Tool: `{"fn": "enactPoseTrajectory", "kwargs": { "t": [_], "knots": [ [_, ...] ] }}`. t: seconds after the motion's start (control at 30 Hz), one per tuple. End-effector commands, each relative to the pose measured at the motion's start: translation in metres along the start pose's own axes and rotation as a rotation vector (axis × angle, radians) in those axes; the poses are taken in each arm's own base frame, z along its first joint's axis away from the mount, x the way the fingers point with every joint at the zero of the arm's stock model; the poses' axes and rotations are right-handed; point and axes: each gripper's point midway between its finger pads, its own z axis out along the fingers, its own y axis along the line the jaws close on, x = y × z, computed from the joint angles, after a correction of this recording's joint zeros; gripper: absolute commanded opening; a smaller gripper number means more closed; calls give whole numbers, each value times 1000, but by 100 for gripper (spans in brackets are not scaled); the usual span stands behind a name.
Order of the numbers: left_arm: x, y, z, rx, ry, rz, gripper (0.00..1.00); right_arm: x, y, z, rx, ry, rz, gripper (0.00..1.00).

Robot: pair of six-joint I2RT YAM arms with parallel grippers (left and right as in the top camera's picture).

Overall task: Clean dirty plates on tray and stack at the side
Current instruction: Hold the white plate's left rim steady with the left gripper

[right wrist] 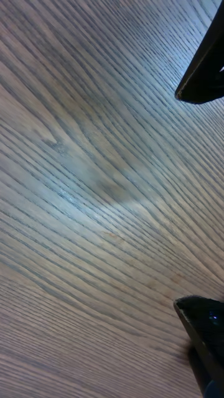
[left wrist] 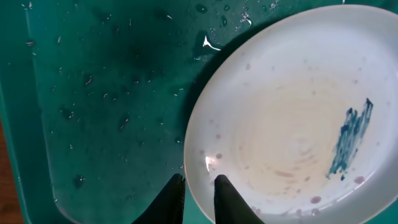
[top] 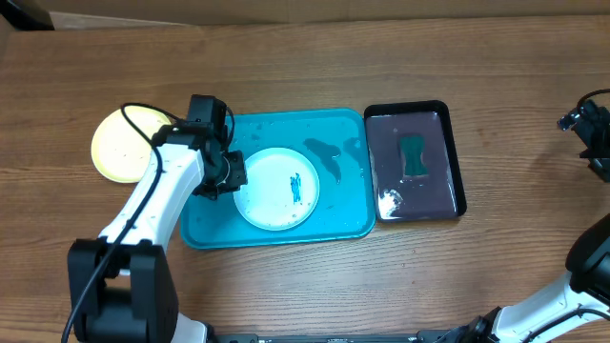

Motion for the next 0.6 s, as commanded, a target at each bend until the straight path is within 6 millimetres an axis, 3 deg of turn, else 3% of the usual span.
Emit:
{"fn": "enactPoseTrajectory", "kwargs": {
  "t": [0.0,0.4,0.57],
  "knots": [
    [2,2,13,-19,21,40,20,-9,6,-13,-20,-41,-2,100],
    [10,6,45,-47,112,45,21,-9,6,-13,-20,-41,-2,100],
    [13,7,50,-51,128,49,5,-9,6,-13,-20,-41,-2,100]
  ]
}}
